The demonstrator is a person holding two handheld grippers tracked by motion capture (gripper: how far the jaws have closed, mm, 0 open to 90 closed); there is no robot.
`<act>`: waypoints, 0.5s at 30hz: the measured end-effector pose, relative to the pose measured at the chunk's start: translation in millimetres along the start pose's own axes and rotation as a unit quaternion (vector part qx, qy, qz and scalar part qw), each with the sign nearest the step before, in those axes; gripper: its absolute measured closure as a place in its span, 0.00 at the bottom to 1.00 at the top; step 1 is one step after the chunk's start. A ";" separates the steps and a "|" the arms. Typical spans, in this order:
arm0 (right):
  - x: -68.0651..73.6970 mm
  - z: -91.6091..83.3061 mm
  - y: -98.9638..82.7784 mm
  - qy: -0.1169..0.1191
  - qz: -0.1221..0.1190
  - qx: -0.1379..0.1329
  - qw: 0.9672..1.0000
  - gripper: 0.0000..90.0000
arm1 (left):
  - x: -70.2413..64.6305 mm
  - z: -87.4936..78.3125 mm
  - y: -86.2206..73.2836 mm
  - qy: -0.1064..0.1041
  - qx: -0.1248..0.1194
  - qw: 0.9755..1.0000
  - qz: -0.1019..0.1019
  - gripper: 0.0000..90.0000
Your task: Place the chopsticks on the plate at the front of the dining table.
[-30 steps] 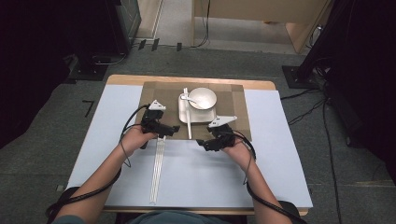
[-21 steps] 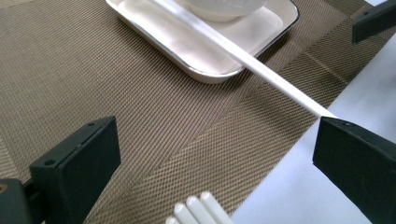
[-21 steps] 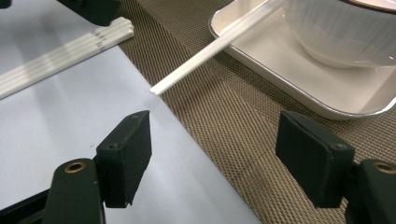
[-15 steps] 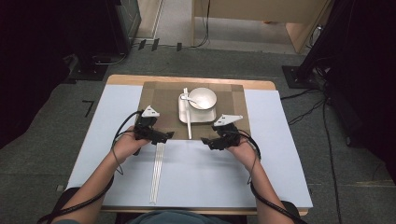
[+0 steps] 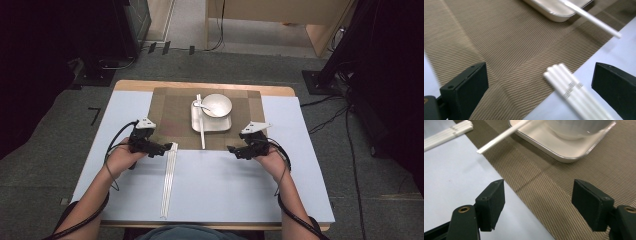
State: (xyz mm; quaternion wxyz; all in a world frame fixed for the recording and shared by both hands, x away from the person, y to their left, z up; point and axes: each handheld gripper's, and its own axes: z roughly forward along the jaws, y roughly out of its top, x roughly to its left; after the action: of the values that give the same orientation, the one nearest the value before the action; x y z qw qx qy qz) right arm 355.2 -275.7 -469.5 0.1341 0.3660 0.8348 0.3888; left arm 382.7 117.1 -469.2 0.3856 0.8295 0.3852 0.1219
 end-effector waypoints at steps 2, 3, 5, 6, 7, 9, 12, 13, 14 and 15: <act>-4.4 -1.9 -2.3 -0.004 0.002 -0.001 1.000 0.30 | 4.8 -3.1 -3.0 0.004 0.000 1.000 -0.003 0.01; -6.4 -2.8 -3.3 -0.006 0.006 0.000 1.000 0.30 | 7.0 -4.5 -4.6 0.006 -0.001 1.000 -0.003 0.01; -10.1 -4.0 -5.6 -0.007 0.009 -0.001 1.000 0.30 | 11.7 -7.6 -7.5 0.012 -0.002 1.000 -0.001 0.01; -11.4 -4.4 -6.8 -0.007 0.011 0.001 1.000 0.30 | 14.0 -9.0 -9.0 0.016 -0.004 1.000 0.003 0.01; -12.9 -4.7 -8.0 -0.009 0.011 0.002 1.000 0.30 | 16.6 -10.3 -10.7 0.020 -0.006 1.000 0.007 0.01; -15.5 -4.7 -10.7 -0.011 0.012 0.004 1.000 0.30 | 22.8 -12.1 -14.1 0.026 -0.007 1.000 0.007 0.01; -19.3 -3.1 -15.2 -0.012 0.012 0.007 1.000 0.30 | 32.5 -13.5 -19.1 0.038 -0.003 0.999 -0.001 0.01; -20.9 -2.3 -17.3 -0.014 0.014 0.013 1.000 0.30 | 35.1 -13.7 -20.7 0.042 -0.002 0.999 -0.003 0.01; -22.2 -1.5 -18.9 -0.017 0.015 0.017 1.000 0.30 | 37.5 -14.2 -21.9 0.045 0.000 0.999 -0.004 0.01; -23.4 -0.9 -20.3 -0.019 0.012 0.020 1.000 0.29 | 39.6 -14.2 -23.2 0.046 -0.002 0.999 -0.006 0.01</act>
State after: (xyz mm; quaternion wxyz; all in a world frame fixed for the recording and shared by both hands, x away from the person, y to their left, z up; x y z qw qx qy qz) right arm 360.8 -301.7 -485.5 0.1374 0.3861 0.8351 0.3670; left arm 389.6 163.3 -480.4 0.3699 0.8197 0.4077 0.1583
